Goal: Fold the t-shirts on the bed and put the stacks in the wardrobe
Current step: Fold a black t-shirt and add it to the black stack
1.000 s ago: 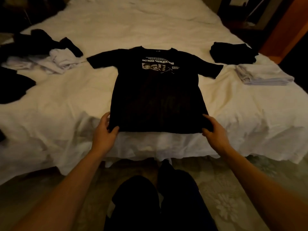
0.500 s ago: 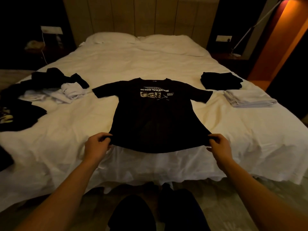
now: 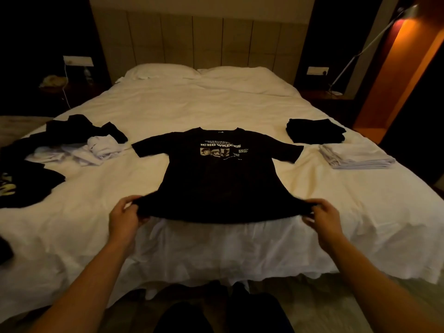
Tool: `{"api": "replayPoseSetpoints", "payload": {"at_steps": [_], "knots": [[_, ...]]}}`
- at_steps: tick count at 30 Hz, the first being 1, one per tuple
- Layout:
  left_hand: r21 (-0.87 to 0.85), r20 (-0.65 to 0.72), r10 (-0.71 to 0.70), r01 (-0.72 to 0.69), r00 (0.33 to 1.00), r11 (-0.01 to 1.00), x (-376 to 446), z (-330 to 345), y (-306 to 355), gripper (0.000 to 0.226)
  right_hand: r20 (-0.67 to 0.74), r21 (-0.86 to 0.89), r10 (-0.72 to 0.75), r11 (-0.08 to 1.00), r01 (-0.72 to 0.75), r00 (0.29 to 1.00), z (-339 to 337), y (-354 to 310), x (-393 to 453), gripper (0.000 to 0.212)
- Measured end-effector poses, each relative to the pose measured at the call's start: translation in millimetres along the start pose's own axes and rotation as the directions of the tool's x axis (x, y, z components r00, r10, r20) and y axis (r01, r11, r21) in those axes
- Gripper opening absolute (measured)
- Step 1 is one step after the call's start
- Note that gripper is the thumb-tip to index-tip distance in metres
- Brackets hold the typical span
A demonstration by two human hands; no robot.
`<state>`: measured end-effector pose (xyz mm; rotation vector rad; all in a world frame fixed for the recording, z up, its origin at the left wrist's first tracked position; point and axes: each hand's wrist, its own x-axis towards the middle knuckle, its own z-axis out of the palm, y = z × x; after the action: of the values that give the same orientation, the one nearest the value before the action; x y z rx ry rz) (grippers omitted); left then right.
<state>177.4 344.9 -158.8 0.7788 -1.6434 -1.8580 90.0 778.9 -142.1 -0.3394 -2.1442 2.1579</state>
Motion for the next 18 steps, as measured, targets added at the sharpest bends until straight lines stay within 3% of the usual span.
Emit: {"api": "replayPoseSetpoints", "payload": {"at_steps": [3,6,10,14,18], "knots": [[-0.142,0.020,0.056,-0.053,0.998,0.988,-2.7,-6.9,13.5,0.030,-0.031,0.091,-0.062,0.994,0.064,0.998,-4.5,-17.3,-2.5,0.028],[-0.054,0.099,-0.058,0.063,0.993,0.997,-9.7,-13.6,-10.5,0.030,-0.038,0.033,0.116,0.993,-0.115,0.992,-12.5,8.0,-6.1,0.027],[0.110,0.167,-0.182,0.165,0.969,0.980,-13.4,-29.6,-41.7,0.026,0.107,-0.029,0.313,0.950,-0.312,0.944,-24.6,39.1,-12.3,0.021],[0.107,0.173,-0.152,0.135,0.973,0.985,-6.6,-35.4,-37.7,0.027,0.185,0.031,0.278,0.957,-0.288,0.943,-23.0,39.4,-9.9,0.018],[0.004,0.061,-0.001,0.000,0.998,1.000,0.8,-24.7,-9.6,0.030,0.052,0.286,0.175,0.941,-0.182,0.983,-19.0,11.5,1.3,0.017]]}}
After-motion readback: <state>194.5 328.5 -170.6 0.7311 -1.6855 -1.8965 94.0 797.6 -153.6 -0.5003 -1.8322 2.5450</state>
